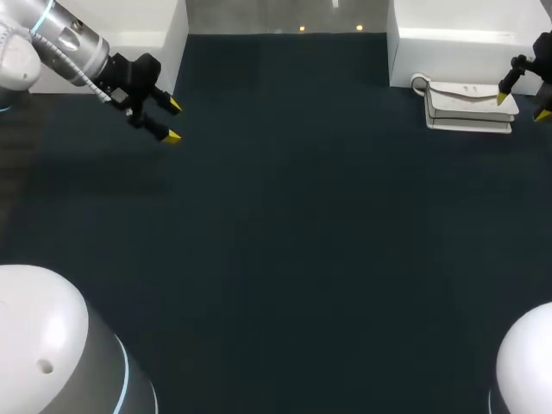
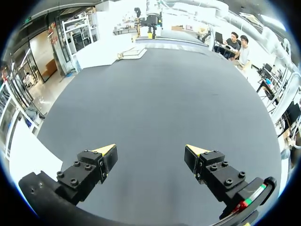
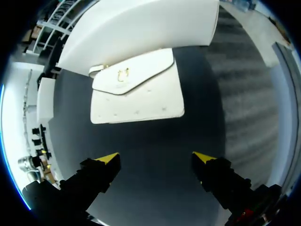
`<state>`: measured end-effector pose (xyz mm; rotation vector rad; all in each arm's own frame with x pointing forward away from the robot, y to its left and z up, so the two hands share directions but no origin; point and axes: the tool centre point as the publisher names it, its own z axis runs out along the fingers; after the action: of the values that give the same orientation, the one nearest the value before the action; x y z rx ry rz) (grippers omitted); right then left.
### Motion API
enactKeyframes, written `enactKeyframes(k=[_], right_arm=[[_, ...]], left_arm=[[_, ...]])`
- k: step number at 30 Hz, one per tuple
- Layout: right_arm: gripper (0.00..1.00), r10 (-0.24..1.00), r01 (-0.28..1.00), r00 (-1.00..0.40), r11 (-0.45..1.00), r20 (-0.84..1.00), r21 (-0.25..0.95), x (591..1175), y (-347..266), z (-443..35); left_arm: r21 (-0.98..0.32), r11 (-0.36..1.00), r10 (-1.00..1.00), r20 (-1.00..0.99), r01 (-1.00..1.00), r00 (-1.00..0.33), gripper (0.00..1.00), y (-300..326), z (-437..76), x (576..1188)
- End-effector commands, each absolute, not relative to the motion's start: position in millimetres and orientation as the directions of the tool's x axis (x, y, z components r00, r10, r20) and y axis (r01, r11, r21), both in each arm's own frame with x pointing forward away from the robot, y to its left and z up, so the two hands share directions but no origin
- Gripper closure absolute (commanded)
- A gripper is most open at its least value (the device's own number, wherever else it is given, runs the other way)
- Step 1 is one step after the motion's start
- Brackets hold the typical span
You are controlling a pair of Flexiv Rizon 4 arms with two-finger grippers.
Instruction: Pick up the bag, open it, inspect its contents, close it, and place it on the opposite side
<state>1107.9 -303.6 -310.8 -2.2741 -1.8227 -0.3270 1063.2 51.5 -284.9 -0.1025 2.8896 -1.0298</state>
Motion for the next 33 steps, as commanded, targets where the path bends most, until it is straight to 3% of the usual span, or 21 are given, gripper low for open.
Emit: enactKeyframes(k=[1,33], right_arm=[[0.0,0.925,0.977,0.212,-0.203,0.317,-0.06,1121.4,-309.2,-315.4],[0.0,0.854,0.963,0.246,-0.267,0.459,-0.018,1177.3,-356.2,-343.7]], left_arm=[[-0.658,0.752,-0.044,-0.012,-0.025,-0.999,0.0,48.9,-294.4,1077.9],[-0.648,0.762,-0.018,-0.018,-0.002,-1.0,0.0,40.8,-306.6,1099.4]])
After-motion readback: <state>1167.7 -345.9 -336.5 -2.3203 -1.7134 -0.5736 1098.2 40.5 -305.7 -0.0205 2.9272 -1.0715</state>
